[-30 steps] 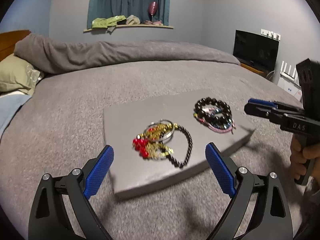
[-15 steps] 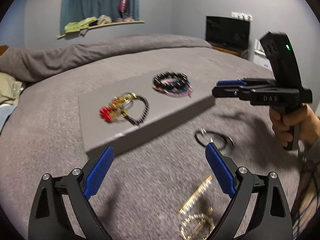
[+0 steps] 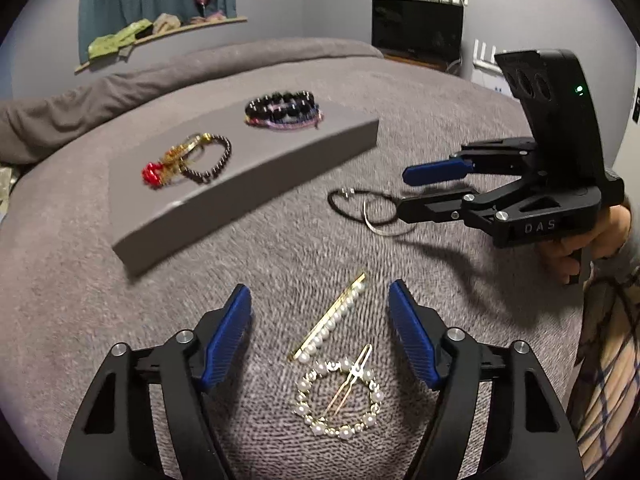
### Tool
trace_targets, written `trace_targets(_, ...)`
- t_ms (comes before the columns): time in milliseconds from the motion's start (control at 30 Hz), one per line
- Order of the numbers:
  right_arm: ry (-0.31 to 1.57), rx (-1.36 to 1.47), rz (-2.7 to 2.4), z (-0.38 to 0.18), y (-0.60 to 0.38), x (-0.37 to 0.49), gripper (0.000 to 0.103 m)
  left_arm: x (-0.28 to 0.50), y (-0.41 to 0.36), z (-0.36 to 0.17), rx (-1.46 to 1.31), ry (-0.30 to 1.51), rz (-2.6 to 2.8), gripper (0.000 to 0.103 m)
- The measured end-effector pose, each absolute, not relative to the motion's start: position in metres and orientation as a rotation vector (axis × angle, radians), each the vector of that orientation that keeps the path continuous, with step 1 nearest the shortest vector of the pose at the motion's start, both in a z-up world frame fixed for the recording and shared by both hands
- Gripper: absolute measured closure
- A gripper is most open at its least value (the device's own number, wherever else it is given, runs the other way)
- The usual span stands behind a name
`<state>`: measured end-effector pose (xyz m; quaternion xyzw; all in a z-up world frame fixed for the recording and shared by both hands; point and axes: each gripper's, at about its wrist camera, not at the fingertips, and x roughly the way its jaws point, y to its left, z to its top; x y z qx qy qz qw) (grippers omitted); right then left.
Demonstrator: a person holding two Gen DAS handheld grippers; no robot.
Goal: Organize jewelry
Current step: 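Grasp the pearl bar hair clip with the left gripper while the right approaches the silver hoop, then grasp and lift the silver hoop earring with the right gripper while the left lifts the pearl clip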
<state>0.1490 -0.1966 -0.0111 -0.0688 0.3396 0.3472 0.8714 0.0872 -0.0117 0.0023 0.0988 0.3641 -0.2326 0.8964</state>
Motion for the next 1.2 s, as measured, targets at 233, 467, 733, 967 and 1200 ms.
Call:
trace_targets(233, 0.702, -0.23, 0.705, -0.019, -0.182, 0.141, 0.045, 0.089, -0.01, -0.007, 0.194, 0.799, -0.482, 0.059)
trace_targets(467, 0.722, -0.277, 0.68, -0.025, -0.173, 0.148, 0.044, 0.091, -0.016, -0.007, 0.196, 0.809, -0.496, 0.086)
trace_targets(733, 0.721, -0.275, 0.681, -0.025, -0.175, 0.149, 0.056, 0.089, -0.018, -0.006, 0.189, 0.802, -0.488, 0.087)
trace_targets(967, 0.69, -0.25, 0.668, -0.016, -0.184, 0.151, 0.056, 0.09, -0.021, -0.004, 0.201, 0.774, -0.453, 0.096)
trace_targets(1200, 0.672, -0.21, 0.666, -0.006, -0.19, 0.156, 0.056, 0.092, -0.024, 0.002, 0.2, 0.749, -0.46, 0.097)
